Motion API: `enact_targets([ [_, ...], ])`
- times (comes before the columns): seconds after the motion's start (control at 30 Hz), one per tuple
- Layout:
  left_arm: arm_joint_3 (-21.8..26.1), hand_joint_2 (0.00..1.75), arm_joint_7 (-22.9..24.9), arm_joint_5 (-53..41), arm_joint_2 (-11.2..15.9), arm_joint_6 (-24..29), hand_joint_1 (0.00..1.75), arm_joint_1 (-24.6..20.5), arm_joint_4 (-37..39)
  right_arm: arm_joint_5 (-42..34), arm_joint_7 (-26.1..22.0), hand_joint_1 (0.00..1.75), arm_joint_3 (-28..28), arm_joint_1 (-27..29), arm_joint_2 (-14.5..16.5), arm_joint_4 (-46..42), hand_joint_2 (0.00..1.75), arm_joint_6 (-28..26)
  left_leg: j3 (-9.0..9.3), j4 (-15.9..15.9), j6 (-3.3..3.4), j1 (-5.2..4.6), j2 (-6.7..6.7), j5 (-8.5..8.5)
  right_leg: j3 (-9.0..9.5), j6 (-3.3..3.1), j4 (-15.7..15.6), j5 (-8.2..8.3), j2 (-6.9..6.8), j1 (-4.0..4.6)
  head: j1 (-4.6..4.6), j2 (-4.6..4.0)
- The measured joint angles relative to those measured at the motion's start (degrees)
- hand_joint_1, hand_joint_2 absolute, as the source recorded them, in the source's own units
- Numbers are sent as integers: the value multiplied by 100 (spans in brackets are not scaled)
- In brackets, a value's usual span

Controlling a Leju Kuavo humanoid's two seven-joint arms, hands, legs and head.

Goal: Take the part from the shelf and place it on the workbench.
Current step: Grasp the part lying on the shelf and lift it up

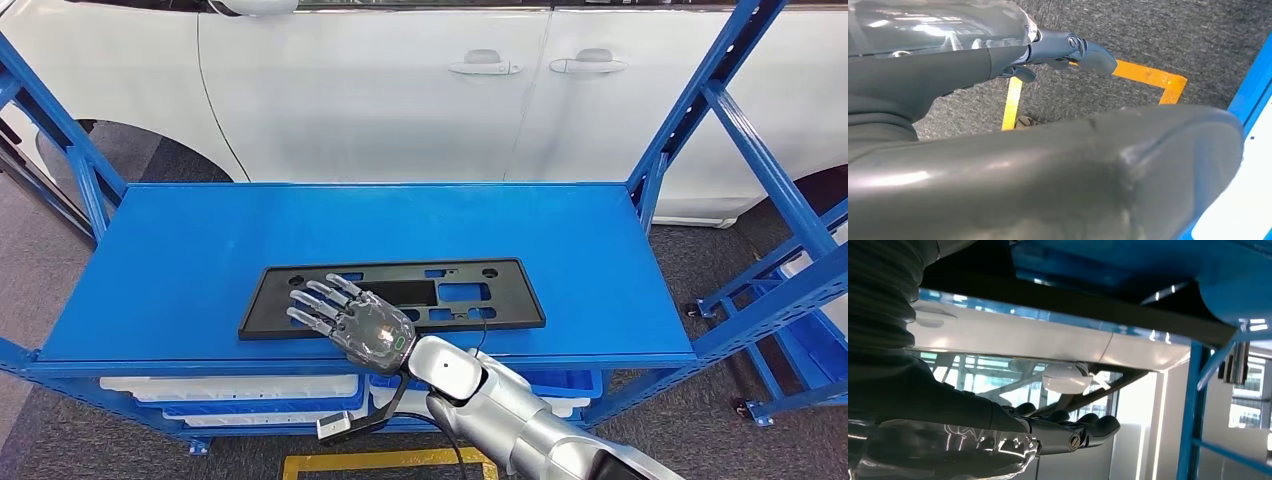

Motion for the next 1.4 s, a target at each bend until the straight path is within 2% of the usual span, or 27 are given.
enact_targets([
  [0.03, 0, 0, -4, -8, -1, 0, 0, 0, 0, 28, 67, 0, 27, -32, 27, 80, 175, 28, 7, 3, -3, -6, -4, -3, 113, -24, -266, 186, 0, 4, 0, 0],
  [0.1, 0, 0, -15, -25, -8, 0, 0, -3, 1, 90, 230, 0, 64, -149, 107, 280, 175, 83, 19, 12, -23, -29, -7, -16, 502, -110, -1108, 584, -3, 35, 0, 0],
  [0.13, 0, 0, -19, -30, -13, 0, 0, -7, 1, 112, 312, 0, 73, -220, 147, 393, 175, 103, 17, 17, -41, -38, -5, -23, 645, -144, -1423, 691, -8, 52, -1, 0],
  [0.17, 0, 0, -23, -32, -18, 0, 0, -11, 2, 133, 397, 0, 77, -285, 184, 514, 175, 119, 12, 20, -65, -43, -3, -28, 722, -167, -1603, 731, -11, 70, -1, 0],
  [0.27, 0, 0, -35, -35, -13, 2, 0, -18, 2, 185, 637, 0, 75, -440, 255, 875, 175, 169, 9, 17, -155, -31, 1, -38, 751, -212, -1699, 745, -15, 67, -1, 0],
  [0.3, 0, 0, -41, -36, -7, 2, 0, -20, 2, 202, 709, 0, 69, -490, 275, 989, 175, 197, -18, 89, -182, -28, 2, -95, 773, -238, -1737, 763, -19, 48, -1, 0],
  [0.37, -1, 0, -49, -40, 5, 0, 0, -27, 2, 223, 833, 0, 54, -589, 314, 1204, 175, 269, -232, 568, -229, -12, 4, -369, 813, -274, -1794, 789, -31, 17, -1, 0],
  [0.43, -2, 0, -51, -44, 8, -2, 0, -26, 2, 232, 927, 0, 37, -661, 327, 1399, 175, 328, -599, 1327, -277, 9, 5, -691, 815, -290, -1790, 782, -36, 16, -2, 0],
  [0.47, -2, 0, -50, -45, 11, -2, 0, -22, 2, 235, 965, 0, 22, -687, 328, 1479, 175, 347, -725, 1569, -298, 22, 5, -742, 816, -289, -1780, 775, -35, 14, -2, 0],
  [0.5, -2, 0, -50, -46, 19, -2, 0, -21, 2, 235, 997, 35, 6, -714, 327, 1543, 175, 362, -749, 1598, -314, 35, 6, -681, 819, -282, -1766, 764, -32, 10, -2, 0],
  [0.53, -2, 0, -49, -46, 28, -2, 0, -24, 2, 235, 1021, 79, -13, -746, 327, 1599, 175, 377, -654, 1387, -327, 49, 7, -513, 825, -267, -1746, 747, -25, 3, -2, 0],
  [0.6, -2, 0, -44, -50, 46, -2, 0, -45, 2, 235, 1055, 166, -45, -809, 326, 1695, 175, 427, -283, 613, -339, 71, 11, -143, 830, -216, -1686, 698, -14, -5, -2, 0],
  [0.63, -2, 0, -41, -52, 51, -3, 0, -58, 2, 234, 1068, 174, -61, -832, 325, 1741, 175, 452, -139, 310, -318, 69, 5, -44, 820, -187, -1653, 676, -8, 1, -1, 0],
  [0.67, -2, 0, -36, -57, 52, -4, 0, -69, 2, 234, 1077, 175, -74, -847, 322, 1780, 175, 473, -66, 146, -289, 64, -2, -17, 808, -157, -1630, 664, -4, 8, 0, 0],
  [0.77, -3, 0, -23, -69, 52, -10, 0, -82, 2, 233, 1096, 175, -109, -863, 313, 1867, 175, 519, -62, 96, -166, 46, -13, -17, 785, -71, -1617, 659, 4, 11, 1, 0],
  [0.83, -4, 0, -21, -74, 54, -17, 0, -95, 2, 233, 1104, 175, -131, -874, 303, 1910, 175, 542, -59, 72, -92, 55, -6, 6, 693, -12, -1412, 511, 0, -3, 2, 0],
  [0.87, -4, 0, -21, -77, 56, -20, 0, -103, 2, 233, 1108, 175, -142, -881, 298, 1923, 175, 546, -60, 63, -66, 59, -1, 13, 562, 10, -1128, 348, -3, -9, 2, 0],
  [0.93, -5, 0, -15, -86, 62, -24, 0, -117, 2, 233, 1123, 175, -167, -888, 286, 1951, 175, 550, -68, 64, -41, 49, 4, 12, 172, 31, -328, -7, -4, -11, 2, 0],
  [0.97, -5, 0, -10, -90, 63, -26, 0, -122, 2, 235, 1129, 175, -176, -883, 277, 1969, 175, 552, -69, 66, -39, 43, 4, 11, 18, 30, -25, -89, -4, -11, 2, 0],
  [1.0, -6, 0, -5, -92, 65, -29, 0, -126, 2, 239, 1135, 175, -185, -878, 266, 1989, 175, 555, -68, 68, -37, 37, 0, 10, -43, 19, 71, -59, -4, -9, 2, 0],
  [1.03, -8, 0, 0, -93, 66, -31, 0, -129, 2, 244, 1136, 175, -195, -875, 254, 2007, 175, 556, -65, 70, -38, 31, -5, 9, 14, -3, -81, 80, -4, -5, 2, 0],
  [1.1, -10, 0, 7, -93, 60, -33, 0, -134, 3, 260, 1134, 175, -220, -881, 239, 2028, 175, 551, -58, 73, -45, 18, -13, 6, 375, -84, -884, 485, -4, 19, 2, 0],
  [1.17, -11, 0, 8, -93, 49, -32, 0, -142, 4, 286, 1131, 175, -247, -891, 238, 2035, 175, 547, -64, 78, -77, 0, -14, -1, 654, -141, -1503, 710, -12, 56, 2, 0],
  [1.23, -11, 0, -3, -93, 44, -32, 0, -147, 4, 315, 1126, 175, -275, -893, 238, 2042, 175, 543, -68, 67, -135, -4, -12, 2, 694, -157, -1618, 729, -17, 82, 1, 0],
  [1.3, -14, 0, -32, -93, 47, -34, 0, -151, 4, 339, 1119, 175, -312, -894, 240, 2047, 175, 537, -66, 79, -197, -1, -7, -28, 724, -200, -1677, 761, -22, 52, 1, 0],
  [1.37, -25, 0, -86, -95, 48, -53, 0, -156, 4, 351, 1111, 175, -348, -897, 243, 2056, 175, 535, -205, 419, -244, 2, -3, -251, 764, -250, -1742, 793, -35, 12, 0, 0],
  [1.4, -33, 44, -131, -98, 47, -71, 0, -156, 4, 354, 1105, 175, -362, -897, 243, 2064, 175, 534, -360, 768, -263, 11, -1, -434, 771, -262, -1751, 795, -39, 12, 0, 0],
])
